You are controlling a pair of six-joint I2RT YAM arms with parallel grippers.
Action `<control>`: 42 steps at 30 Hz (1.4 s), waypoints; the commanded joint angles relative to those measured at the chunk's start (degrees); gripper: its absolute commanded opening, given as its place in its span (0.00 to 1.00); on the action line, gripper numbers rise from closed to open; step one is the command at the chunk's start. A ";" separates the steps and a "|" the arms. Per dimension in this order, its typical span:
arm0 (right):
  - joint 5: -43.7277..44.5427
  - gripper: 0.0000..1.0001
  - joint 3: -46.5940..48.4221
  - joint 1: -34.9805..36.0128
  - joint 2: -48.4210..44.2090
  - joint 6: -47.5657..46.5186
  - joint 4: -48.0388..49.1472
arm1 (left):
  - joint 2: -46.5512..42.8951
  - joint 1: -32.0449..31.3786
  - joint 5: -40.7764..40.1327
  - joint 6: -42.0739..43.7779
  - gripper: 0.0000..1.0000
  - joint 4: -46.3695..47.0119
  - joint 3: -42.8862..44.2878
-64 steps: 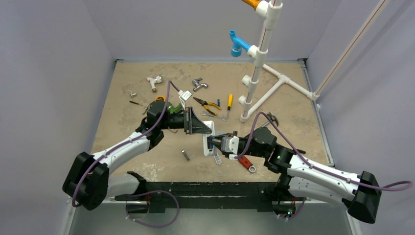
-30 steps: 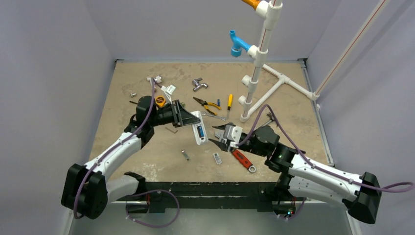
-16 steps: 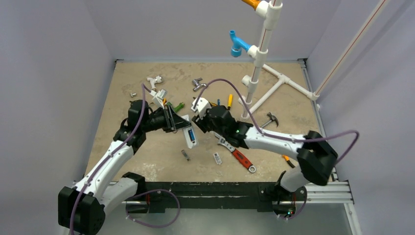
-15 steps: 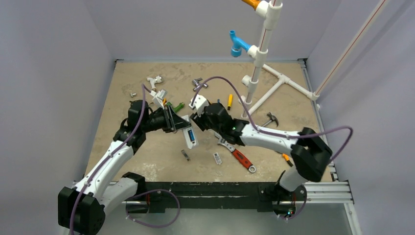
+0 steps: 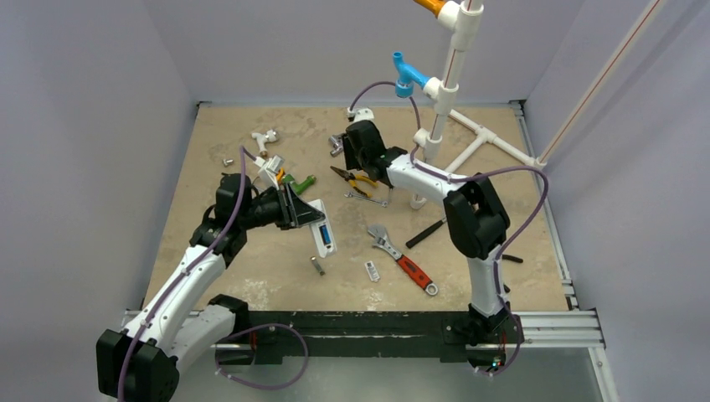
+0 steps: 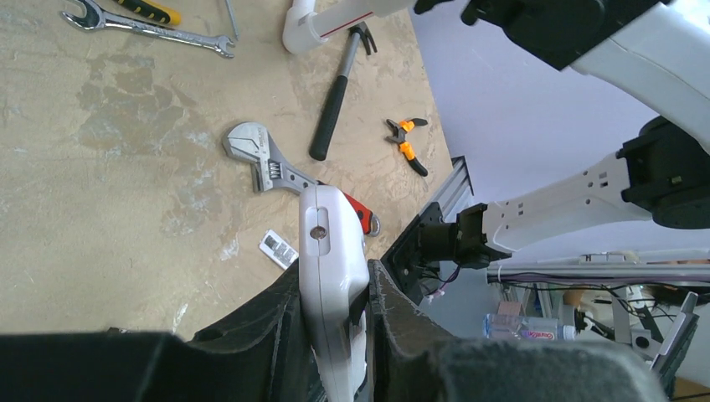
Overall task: Load the batteries into the remote control
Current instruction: Pick up the battery from the center of the board.
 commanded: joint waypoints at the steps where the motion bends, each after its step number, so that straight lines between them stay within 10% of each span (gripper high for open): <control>1: 1.67 0.49 5.34 -2.98 3.60 9.02 -8.27 | -0.68 0.37 0.48 1.10 0.00 1.06 0.89; 27: -0.35 0.31 6.90 -7.03 12.27 13.04 -14.85 | 1.45 0.43 0.58 2.28 0.00 0.71 2.04; 42: -1.19 0.00 6.16 -7.11 10.81 8.01 -18.25 | 3.10 0.36 1.52 1.59 0.00 1.77 2.33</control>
